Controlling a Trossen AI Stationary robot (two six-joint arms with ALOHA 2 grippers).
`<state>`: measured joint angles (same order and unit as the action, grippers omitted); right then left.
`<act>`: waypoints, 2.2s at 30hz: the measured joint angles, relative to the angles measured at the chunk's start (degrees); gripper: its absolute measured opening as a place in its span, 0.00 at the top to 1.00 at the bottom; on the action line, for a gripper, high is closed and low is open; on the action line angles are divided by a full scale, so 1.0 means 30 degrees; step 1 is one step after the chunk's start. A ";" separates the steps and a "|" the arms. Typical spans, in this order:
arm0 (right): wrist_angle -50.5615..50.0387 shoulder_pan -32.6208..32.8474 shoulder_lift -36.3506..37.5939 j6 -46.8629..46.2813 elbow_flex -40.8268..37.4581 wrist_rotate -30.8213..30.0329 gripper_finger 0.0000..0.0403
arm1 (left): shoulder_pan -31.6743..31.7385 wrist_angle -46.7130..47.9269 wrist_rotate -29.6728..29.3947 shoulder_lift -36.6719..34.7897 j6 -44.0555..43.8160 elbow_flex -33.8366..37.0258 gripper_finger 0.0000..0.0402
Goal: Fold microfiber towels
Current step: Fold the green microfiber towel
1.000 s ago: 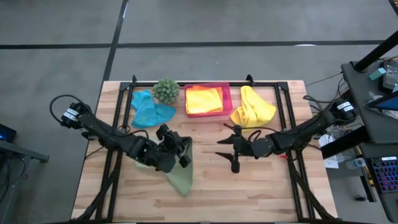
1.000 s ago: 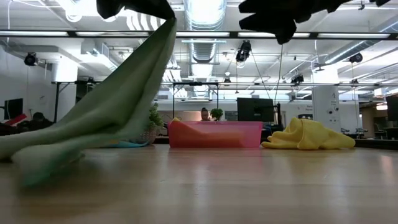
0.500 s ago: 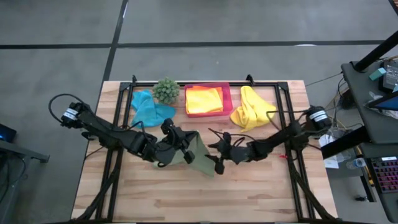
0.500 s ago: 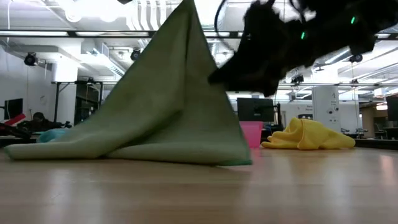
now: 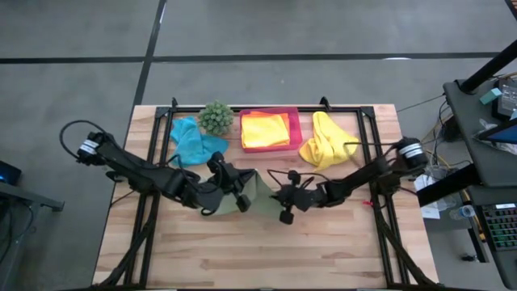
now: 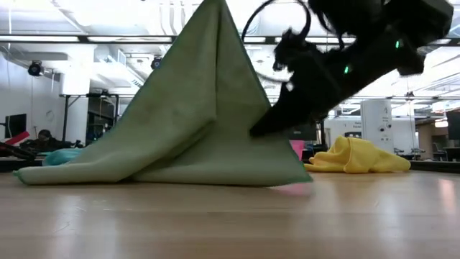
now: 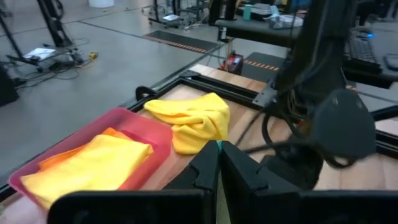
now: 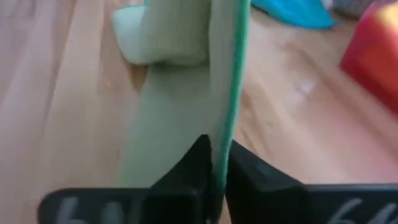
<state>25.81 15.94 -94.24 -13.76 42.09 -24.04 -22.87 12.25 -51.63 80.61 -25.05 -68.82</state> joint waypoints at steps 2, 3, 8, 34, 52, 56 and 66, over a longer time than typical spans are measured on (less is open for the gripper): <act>-0.2447 0.0007 0.1558 0.0585 0.0333 0.0010 0.97 | -0.0046 0.0122 0.0679 -0.0255 0.0110 0.0000 1.00; -0.3711 0.0007 0.2398 0.0916 0.0579 -0.0019 0.97 | -0.0058 0.0123 0.1205 -0.0398 0.0149 0.0000 1.00; -0.9224 0.0007 0.7076 0.3222 0.2162 -0.0055 0.98 | -0.0066 0.0608 0.3490 -0.1359 0.0184 0.0063 1.00; -2.3842 -0.4129 0.8311 1.0221 1.6287 -0.1416 0.98 | 0.2251 0.4189 0.3634 -0.7900 0.7523 0.0306 1.00; -2.6414 -0.2523 0.8185 0.4458 1.2993 0.9676 0.98 | -0.1741 0.3915 0.7187 -0.3834 0.4314 0.0933 1.00; -2.4393 -0.1210 0.8145 0.3482 1.0428 1.0459 0.98 | -0.2471 0.4767 0.8369 -0.1978 0.2595 0.0933 1.00; -1.8620 0.0965 0.8153 0.0159 0.5159 1.1230 0.97 | -0.2909 0.5227 1.2567 0.1587 -0.1911 0.0933 1.00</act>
<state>-30.06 18.84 -69.78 -13.28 57.57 9.65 -31.60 27.93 -13.93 85.37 -30.78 -66.02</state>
